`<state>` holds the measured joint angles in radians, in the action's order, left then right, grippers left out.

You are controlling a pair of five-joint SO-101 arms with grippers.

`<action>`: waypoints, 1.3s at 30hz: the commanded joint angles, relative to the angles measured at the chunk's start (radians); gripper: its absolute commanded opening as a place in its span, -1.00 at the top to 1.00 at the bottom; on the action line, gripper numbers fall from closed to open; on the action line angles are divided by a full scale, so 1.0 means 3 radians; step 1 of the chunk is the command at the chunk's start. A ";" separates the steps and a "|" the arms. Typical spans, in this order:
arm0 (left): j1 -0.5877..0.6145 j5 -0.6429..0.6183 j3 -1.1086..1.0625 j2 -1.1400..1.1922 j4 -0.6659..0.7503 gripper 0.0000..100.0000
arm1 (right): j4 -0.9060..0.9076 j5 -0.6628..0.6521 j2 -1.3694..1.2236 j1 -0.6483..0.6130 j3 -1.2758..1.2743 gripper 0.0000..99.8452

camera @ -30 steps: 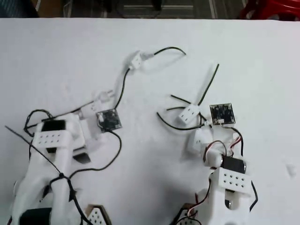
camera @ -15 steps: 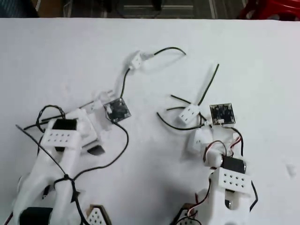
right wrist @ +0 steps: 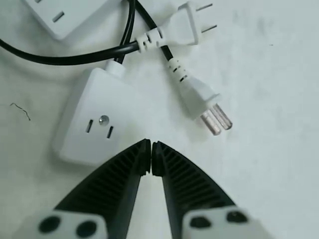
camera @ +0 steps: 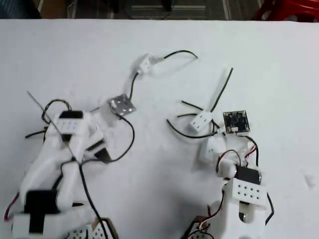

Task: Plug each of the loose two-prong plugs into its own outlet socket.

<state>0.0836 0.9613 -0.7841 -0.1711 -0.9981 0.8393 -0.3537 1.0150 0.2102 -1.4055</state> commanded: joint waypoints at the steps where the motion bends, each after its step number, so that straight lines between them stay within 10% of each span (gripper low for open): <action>1: 0.0043 -0.0005 0.0445 0.0422 -0.0225 0.31 | -0.0079 0.0000 0.0049 -0.0008 0.0015 0.95; 20: -0.0120 0.0230 0.0450 0.0412 -0.0353 0.91 | -0.0105 0.0015 0.0043 0.0008 0.0015 0.95; 31: -0.1189 -0.1412 0.1427 0.0335 -0.0798 0.91 | -0.0171 0.0031 0.0023 0.0018 0.0010 0.95; 39: -0.1235 -0.2337 0.2833 0.1951 -0.0915 0.92 | -0.0171 0.0031 0.0028 0.0018 0.0010 0.95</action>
<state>-0.2708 0.3567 -0.1887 0.1834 -1.2344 0.8009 -0.3537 1.0150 0.2102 -1.4055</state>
